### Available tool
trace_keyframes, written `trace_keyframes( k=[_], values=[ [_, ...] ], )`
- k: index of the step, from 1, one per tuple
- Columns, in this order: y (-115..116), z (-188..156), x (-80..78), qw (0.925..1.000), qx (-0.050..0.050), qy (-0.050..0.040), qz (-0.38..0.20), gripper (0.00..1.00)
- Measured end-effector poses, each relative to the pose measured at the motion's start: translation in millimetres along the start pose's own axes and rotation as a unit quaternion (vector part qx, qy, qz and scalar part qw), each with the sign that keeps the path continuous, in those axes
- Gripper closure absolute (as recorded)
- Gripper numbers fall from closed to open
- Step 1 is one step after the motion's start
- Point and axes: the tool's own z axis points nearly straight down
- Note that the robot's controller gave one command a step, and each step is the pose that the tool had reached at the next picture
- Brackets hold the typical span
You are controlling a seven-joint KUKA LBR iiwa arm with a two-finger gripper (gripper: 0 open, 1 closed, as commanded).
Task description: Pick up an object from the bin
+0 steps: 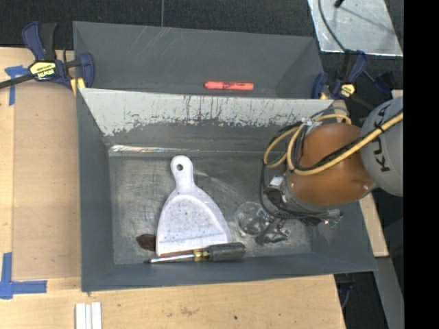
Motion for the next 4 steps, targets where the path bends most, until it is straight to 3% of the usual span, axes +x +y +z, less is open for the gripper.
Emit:
trace_keyframes(
  k=[1,2,3,4],
  values=[
    [0,0,0.0,1.0000,0.000,0.0000,0.000,1.00],
    [-6,-37,11.6,0.9999,-0.007,0.0056,-0.007,1.00],
    [-11,-117,-70.5,0.9970,-0.004,0.0034,-0.077,1.00],
    [-11,-117,-70.5,0.9971,-0.005,0.0035,-0.076,1.00]
  ],
)
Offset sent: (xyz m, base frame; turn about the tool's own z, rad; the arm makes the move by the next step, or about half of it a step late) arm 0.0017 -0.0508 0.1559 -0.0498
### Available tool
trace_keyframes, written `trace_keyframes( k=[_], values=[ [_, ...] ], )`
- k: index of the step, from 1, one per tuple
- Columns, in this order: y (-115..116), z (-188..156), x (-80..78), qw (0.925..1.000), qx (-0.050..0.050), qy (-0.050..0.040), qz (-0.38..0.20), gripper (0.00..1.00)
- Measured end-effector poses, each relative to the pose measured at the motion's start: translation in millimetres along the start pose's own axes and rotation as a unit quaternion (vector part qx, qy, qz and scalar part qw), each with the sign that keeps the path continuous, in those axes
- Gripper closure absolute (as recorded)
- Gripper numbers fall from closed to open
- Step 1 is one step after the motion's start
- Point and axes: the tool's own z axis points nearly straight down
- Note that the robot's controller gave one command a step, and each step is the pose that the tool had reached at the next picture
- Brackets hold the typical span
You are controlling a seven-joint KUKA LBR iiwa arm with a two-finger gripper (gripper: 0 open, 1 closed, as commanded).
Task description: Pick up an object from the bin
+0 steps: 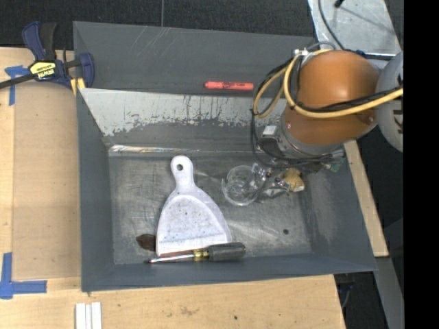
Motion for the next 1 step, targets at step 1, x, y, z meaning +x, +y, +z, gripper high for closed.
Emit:
trace_keyframes(
  k=[1],
  values=[
    [5.6,-52.9,-1.7,1.0000,-0.002,0.0014,-0.007,1.00]
  ],
)
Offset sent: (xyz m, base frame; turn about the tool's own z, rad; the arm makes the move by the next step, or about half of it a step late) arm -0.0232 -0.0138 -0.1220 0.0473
